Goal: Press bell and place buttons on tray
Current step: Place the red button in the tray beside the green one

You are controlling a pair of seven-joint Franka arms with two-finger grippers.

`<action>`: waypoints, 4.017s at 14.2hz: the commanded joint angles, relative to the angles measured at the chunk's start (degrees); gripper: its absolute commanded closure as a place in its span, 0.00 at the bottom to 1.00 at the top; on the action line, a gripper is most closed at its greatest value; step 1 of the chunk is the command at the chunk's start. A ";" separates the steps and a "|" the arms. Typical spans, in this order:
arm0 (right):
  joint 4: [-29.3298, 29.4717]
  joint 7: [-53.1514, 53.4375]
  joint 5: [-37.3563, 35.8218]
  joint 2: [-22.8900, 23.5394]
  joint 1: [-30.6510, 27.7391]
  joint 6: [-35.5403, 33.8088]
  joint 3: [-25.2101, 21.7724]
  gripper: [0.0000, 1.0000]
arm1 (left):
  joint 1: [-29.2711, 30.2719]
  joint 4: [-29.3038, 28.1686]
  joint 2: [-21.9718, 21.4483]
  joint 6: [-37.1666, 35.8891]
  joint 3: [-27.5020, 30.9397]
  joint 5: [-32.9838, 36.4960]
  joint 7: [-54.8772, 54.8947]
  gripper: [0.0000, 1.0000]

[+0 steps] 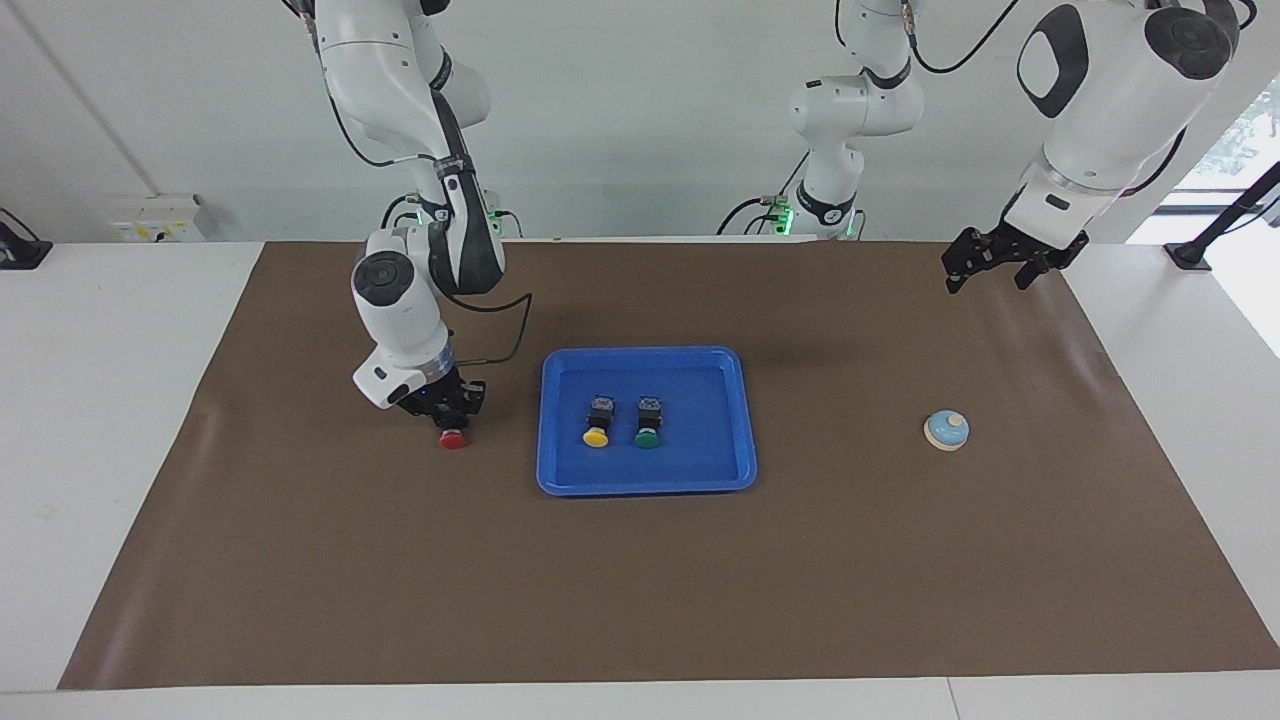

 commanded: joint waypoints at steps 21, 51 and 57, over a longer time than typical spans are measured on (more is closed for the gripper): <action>50.58 33.76 6.82 26.33 23.84 -25.07 0.94 0.85 | 0.57 0.22 -0.18 -0.47 -0.32 -0.25 -0.08 0.00; 37.94 17.89 3.04 5.61 14.64 -33.14 -2.92 0.00 | 0.57 0.22 -0.18 -0.47 -0.32 -0.25 -0.08 0.00; 31.53 0.47 -0.92 -5.47 5.32 -40.01 -2.92 0.00 | 0.57 0.22 -0.18 -0.47 -0.32 -0.25 -0.08 0.00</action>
